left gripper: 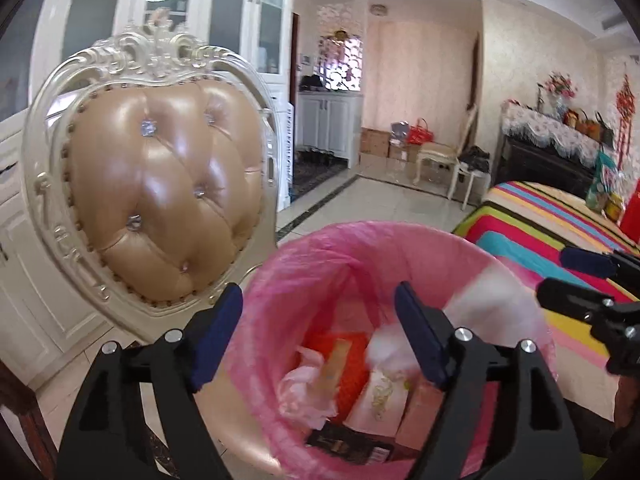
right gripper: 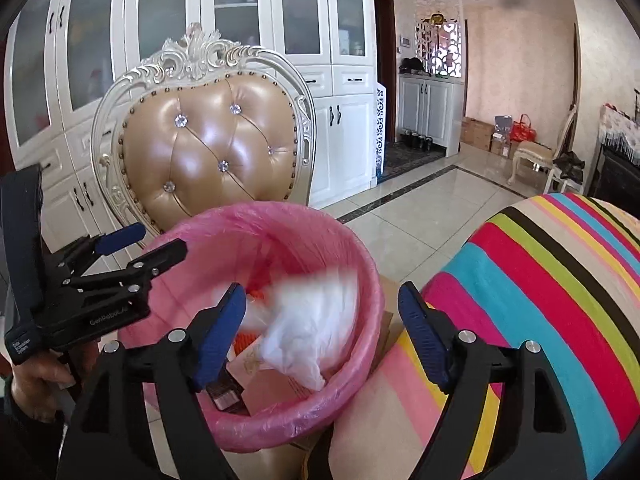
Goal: Collect trash
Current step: 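Open both tools over the wastebasket to drop the box and bag, then move both tools back over the table toward the foam block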
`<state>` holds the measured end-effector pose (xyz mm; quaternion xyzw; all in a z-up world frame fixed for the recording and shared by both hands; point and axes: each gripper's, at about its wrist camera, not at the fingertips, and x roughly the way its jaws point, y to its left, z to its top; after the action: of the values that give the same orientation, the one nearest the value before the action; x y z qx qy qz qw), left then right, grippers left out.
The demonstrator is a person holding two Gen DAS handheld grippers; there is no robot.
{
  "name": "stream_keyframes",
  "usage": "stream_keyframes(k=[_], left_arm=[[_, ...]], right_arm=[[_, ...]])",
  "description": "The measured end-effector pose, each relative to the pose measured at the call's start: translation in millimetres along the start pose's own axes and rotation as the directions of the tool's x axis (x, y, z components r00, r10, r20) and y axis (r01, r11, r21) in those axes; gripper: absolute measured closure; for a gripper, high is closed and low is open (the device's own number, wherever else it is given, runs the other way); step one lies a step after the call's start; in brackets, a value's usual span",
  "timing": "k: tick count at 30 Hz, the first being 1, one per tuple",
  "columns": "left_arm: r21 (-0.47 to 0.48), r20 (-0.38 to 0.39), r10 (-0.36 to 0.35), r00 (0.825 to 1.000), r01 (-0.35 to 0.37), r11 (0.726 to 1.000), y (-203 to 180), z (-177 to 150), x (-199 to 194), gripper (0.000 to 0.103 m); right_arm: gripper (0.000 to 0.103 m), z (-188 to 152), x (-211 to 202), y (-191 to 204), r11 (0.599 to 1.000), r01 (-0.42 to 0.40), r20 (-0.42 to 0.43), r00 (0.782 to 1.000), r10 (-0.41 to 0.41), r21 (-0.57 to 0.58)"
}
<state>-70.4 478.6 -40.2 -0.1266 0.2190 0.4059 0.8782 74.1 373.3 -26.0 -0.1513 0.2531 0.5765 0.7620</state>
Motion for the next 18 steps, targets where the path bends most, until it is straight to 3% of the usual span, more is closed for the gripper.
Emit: stream_keyframes(k=[2, 7, 10, 18], left_arm=[[-0.012, 0.002, 0.008, 1.0, -0.008, 1.0, 5, -2, -5, 0.027], [0.019, 0.026, 0.05, 0.998, -0.051, 0.999, -2, -10, -29, 0.007], [0.048, 0.068, 0.078, 0.995, -0.081, 0.996, -16, -9, -47, 0.005], [0.129, 0.102, -0.088, 0.991, 0.075, 0.989, -91, -6, -88, 0.005]], right_arm=[[0.028, -3, -8, -4, 1.0, 0.01, 0.006, 1.0, -0.01, 0.0], [0.025, -13, -34, -15, 0.999, 0.038, 0.007, 0.999, -0.038, -0.001], [0.02, -20, -57, -23, 0.998, 0.061, 0.024, 0.998, -0.062, 0.01], [0.012, -55, -146, -60, 0.982, 0.177, 0.095, 0.979, -0.182, 0.059]])
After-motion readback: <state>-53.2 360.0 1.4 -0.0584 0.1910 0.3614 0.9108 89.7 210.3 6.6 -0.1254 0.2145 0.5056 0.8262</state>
